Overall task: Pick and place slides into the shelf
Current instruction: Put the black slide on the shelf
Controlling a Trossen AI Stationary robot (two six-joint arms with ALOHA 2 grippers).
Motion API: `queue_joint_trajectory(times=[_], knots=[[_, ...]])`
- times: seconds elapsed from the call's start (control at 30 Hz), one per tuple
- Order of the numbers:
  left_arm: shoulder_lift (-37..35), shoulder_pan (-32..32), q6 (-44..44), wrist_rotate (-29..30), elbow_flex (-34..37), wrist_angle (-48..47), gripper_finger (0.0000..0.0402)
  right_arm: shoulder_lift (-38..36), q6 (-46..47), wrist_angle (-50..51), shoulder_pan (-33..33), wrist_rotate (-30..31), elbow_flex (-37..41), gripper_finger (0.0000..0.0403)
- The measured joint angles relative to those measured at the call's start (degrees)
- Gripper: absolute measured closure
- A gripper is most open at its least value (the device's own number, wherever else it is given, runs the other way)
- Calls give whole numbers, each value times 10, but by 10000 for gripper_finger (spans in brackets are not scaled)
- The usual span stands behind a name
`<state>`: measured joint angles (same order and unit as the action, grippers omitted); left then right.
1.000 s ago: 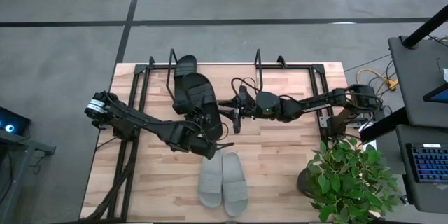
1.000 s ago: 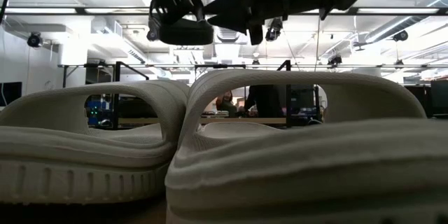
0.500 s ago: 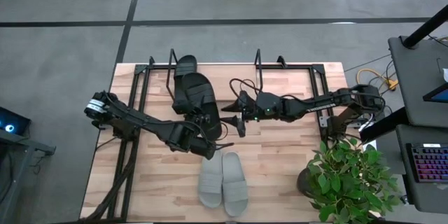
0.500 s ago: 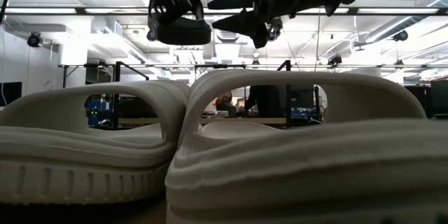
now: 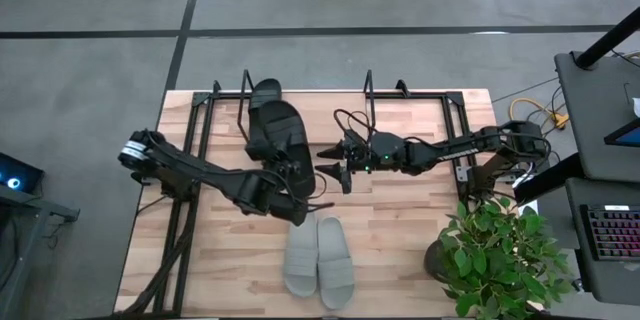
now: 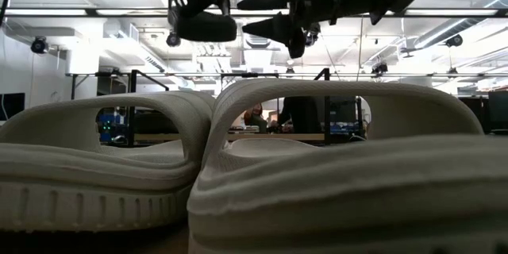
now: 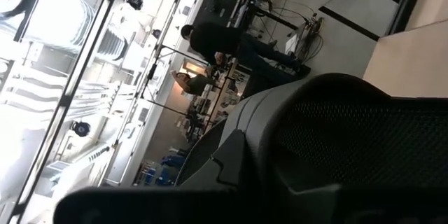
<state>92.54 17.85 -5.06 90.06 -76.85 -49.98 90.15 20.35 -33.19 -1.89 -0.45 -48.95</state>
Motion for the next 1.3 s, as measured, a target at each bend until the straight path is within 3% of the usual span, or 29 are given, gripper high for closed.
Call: queue_joint_trajectory(times=[0.27,0.53,1.3], knots=[[-10,-3,4,0,-10,0,401,19,35,-18,5,0,1,193],[-10,-5,64,0,-13,44,401,38,59,-63,5,-26,0,193],[-9,-19,71,-1,-14,66,401,37,92,-77,5,-44,0,193]])
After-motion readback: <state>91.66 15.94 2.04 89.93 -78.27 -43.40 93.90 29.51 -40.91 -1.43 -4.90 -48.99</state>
